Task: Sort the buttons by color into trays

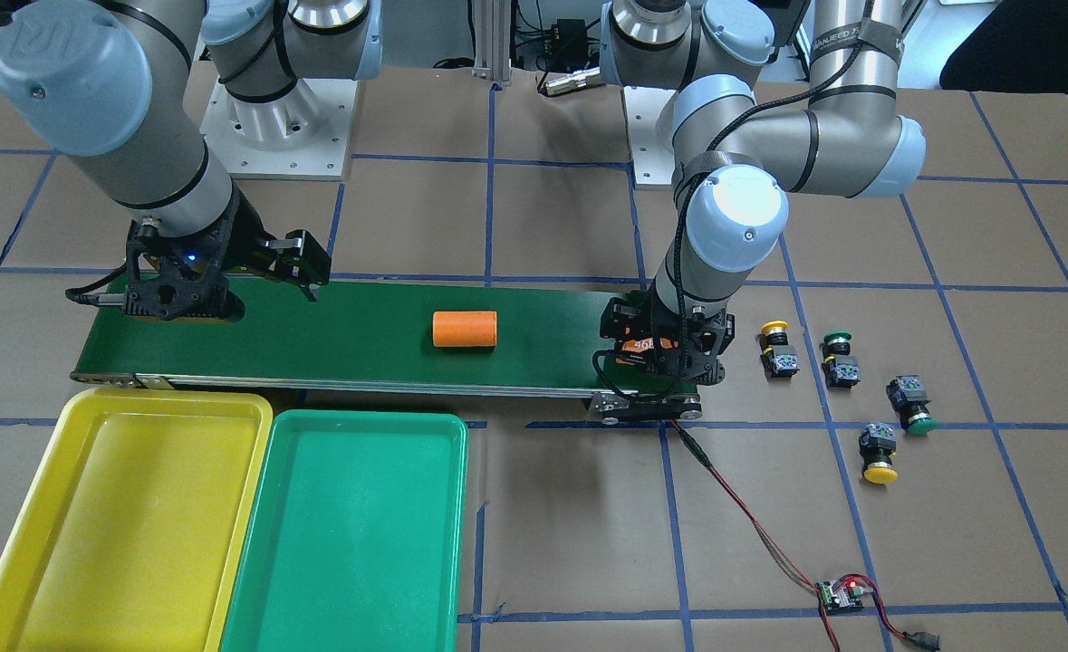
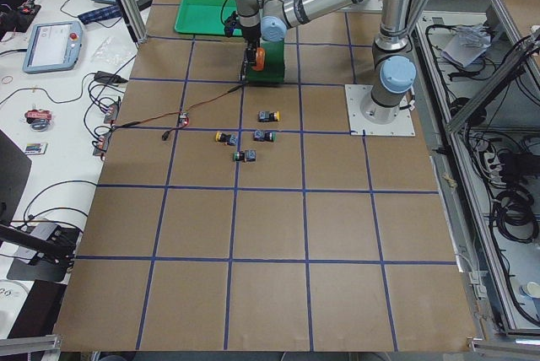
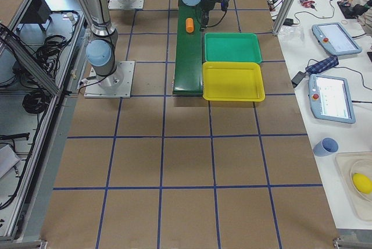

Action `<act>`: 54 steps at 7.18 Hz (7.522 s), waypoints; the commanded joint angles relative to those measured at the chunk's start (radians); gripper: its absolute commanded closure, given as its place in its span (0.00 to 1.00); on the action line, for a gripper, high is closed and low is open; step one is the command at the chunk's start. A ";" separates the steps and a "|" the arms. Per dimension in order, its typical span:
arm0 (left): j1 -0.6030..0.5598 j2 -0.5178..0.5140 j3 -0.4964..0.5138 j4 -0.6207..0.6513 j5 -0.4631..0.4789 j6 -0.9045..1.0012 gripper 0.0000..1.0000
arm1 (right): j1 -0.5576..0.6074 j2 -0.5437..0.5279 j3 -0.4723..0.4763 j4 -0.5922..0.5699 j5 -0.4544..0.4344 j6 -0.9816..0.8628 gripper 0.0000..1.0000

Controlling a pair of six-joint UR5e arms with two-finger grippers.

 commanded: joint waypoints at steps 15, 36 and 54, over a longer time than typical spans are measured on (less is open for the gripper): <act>0.524 -0.206 0.172 0.107 0.053 0.649 0.00 | -0.002 -0.007 0.006 0.000 -0.002 0.002 0.00; 0.041 0.078 -0.081 0.038 -0.086 -0.093 1.00 | -0.002 -0.001 0.008 0.002 -0.002 0.002 0.00; 0.398 0.090 -0.263 0.224 0.066 0.202 0.00 | -0.002 -0.001 0.020 -0.002 0.000 0.002 0.00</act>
